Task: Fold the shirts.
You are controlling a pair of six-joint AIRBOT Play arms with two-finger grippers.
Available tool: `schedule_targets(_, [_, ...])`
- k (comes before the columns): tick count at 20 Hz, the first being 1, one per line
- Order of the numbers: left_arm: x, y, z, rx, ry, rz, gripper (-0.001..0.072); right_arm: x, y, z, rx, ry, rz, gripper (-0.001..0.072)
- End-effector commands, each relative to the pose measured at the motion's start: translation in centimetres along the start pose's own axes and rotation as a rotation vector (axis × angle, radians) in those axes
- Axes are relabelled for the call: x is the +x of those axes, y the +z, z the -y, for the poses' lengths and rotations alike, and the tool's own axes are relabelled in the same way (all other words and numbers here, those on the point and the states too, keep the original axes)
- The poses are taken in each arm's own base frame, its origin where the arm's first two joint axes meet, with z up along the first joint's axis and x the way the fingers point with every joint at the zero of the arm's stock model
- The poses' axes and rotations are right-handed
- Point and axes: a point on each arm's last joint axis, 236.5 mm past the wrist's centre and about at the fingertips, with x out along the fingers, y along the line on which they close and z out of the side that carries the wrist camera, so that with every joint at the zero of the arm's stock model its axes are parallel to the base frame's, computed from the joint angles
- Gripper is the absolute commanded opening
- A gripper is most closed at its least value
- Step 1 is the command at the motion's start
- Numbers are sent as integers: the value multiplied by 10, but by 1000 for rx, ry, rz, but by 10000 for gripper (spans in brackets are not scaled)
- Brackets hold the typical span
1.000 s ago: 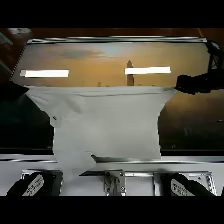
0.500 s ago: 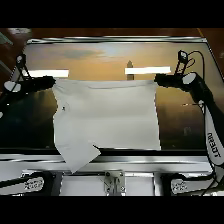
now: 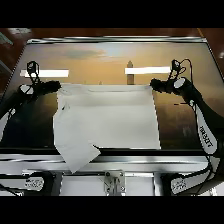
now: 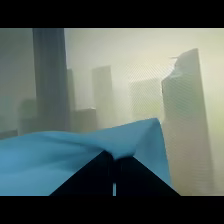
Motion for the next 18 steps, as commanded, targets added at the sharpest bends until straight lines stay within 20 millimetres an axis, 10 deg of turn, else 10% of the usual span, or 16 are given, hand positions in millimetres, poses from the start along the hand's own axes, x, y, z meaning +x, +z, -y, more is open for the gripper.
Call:
schedule_targets(1, [-5,-19,-2,8,-45,-112,38,-5,-21,0,43,9,-100,59])
schedule_targets(11, [-63,-134,9,-54,-199,-736,37,-26,-105,13,81,-91,-454,59])
schedule_targets(18, [-68,-150,-18,-66,-71,-810,37,-25,-112,29,94,-159,-476,59])
